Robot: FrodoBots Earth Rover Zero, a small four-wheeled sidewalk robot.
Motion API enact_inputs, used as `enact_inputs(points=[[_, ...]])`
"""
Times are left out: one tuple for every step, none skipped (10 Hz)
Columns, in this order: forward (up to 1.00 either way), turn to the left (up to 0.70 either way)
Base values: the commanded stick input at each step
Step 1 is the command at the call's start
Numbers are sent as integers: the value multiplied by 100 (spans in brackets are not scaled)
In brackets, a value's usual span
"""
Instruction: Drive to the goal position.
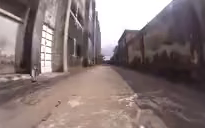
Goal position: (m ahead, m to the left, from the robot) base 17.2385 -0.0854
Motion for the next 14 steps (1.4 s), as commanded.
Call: enact_inputs(points=[[100,0],[100,0],[100,0],[100,-9],[100,-24],[100,-27],[100,-27],[100,0],[100,0],[100,0],[100,0],[100,0],[100,0],[100,0]])
